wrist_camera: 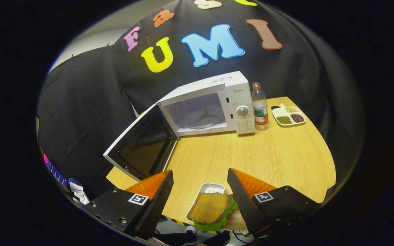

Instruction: Open the microwave, put the food inside, and close the microwave door.

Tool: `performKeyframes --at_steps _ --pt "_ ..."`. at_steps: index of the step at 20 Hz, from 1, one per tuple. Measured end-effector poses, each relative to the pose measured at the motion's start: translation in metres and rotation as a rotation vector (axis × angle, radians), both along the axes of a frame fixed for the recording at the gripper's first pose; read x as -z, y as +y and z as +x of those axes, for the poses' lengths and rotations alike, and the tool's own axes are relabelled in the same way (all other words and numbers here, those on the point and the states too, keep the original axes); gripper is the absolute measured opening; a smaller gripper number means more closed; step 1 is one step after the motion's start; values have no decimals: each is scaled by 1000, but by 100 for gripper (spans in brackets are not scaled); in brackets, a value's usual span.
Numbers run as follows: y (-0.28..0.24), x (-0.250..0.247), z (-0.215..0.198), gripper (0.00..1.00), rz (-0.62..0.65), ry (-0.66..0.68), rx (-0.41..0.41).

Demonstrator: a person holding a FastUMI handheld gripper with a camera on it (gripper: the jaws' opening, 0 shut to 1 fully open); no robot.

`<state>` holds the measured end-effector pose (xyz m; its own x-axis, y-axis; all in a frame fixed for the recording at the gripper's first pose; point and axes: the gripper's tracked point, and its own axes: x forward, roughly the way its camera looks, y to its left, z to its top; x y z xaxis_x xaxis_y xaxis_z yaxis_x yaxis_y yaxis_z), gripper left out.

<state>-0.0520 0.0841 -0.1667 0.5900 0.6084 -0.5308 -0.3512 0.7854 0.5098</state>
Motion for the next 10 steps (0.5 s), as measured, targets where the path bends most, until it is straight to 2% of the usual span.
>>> performKeyframes --at_steps 5,10 --pt "-13 48 -14 96 -30 125 -51" --pt "-9 72 -30 96 36 244 -101"
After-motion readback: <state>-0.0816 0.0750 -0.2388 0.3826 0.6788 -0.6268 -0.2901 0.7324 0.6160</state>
